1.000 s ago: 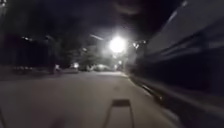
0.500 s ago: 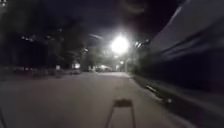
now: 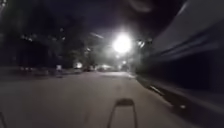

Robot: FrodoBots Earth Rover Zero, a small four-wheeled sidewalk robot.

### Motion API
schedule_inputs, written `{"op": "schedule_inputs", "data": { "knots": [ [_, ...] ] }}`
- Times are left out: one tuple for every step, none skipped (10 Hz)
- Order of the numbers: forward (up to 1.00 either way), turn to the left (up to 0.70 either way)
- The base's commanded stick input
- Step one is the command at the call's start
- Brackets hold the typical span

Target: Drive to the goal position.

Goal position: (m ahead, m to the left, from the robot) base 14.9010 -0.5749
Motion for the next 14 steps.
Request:
{"op": "schedule_inputs", "data": {
  "knots": [
    [0.70, 0.00],
    [0.70, 0.00],
    [0.70, 0.00],
    [0.70, 0.00],
    [0.70, 0.00],
    [0.70, 0.00],
    [0.70, 0.00],
    [0.70, 0.00],
    [0.70, 0.00],
    [0.70, 0.00],
    [0.70, 0.00],
    [0.70, 0.00],
    [0.70, -0.01],
    [0.70, -0.33]
  ]
}}
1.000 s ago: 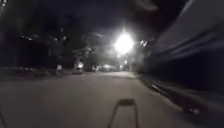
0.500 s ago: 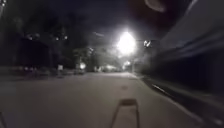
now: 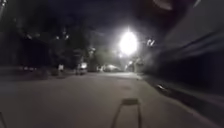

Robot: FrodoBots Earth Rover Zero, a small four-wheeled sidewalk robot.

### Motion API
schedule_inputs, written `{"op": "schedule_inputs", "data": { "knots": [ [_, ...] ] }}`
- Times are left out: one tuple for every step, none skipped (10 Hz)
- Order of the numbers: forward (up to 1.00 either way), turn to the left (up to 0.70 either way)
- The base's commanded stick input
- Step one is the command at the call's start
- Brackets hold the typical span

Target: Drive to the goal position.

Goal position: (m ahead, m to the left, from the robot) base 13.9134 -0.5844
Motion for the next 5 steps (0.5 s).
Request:
{"op": "schedule_inputs", "data": {
  "knots": [
    [0.70, -0.35],
    [0.70, -0.35],
    [0.70, -0.35],
    [0.70, -0.35],
    [0.70, -0.35]
  ]
}}
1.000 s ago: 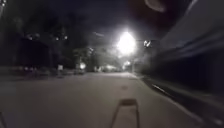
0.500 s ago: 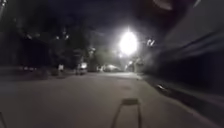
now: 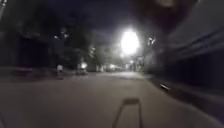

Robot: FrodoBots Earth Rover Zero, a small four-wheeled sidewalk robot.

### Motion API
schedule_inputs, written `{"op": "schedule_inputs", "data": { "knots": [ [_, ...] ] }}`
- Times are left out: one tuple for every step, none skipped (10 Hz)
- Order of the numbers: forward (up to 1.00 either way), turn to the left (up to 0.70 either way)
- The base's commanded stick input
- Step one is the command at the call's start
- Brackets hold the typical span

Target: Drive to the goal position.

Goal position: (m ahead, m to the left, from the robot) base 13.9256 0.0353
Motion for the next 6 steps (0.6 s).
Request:
{"op": "schedule_inputs", "data": {
  "knots": [
    [0.70, -0.35],
    [0.70, -0.35],
    [0.70, -0.35],
    [0.70, -0.35],
    [0.70, -0.35],
    [0.70, -0.35]
  ]
}}
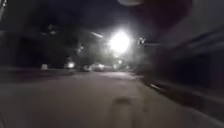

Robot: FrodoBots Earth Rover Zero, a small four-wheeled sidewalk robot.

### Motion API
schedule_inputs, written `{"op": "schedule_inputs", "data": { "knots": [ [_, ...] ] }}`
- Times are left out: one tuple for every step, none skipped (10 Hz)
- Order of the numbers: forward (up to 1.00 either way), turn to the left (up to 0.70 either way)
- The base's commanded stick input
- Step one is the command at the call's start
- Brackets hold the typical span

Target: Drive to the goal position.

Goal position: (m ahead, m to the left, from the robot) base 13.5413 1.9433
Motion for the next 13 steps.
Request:
{"op": "schedule_inputs", "data": {
  "knots": [
    [0.70, -0.35],
    [0.70, -0.34],
    [0.70, 0.00],
    [0.70, 0.00],
    [0.70, 0.00],
    [0.70, 0.00],
    [0.70, 0.00],
    [0.70, 0.00],
    [0.70, 0.00],
    [0.70, -0.01],
    [0.70, -0.35],
    [0.70, -0.35],
    [0.70, -0.35]
  ]
}}
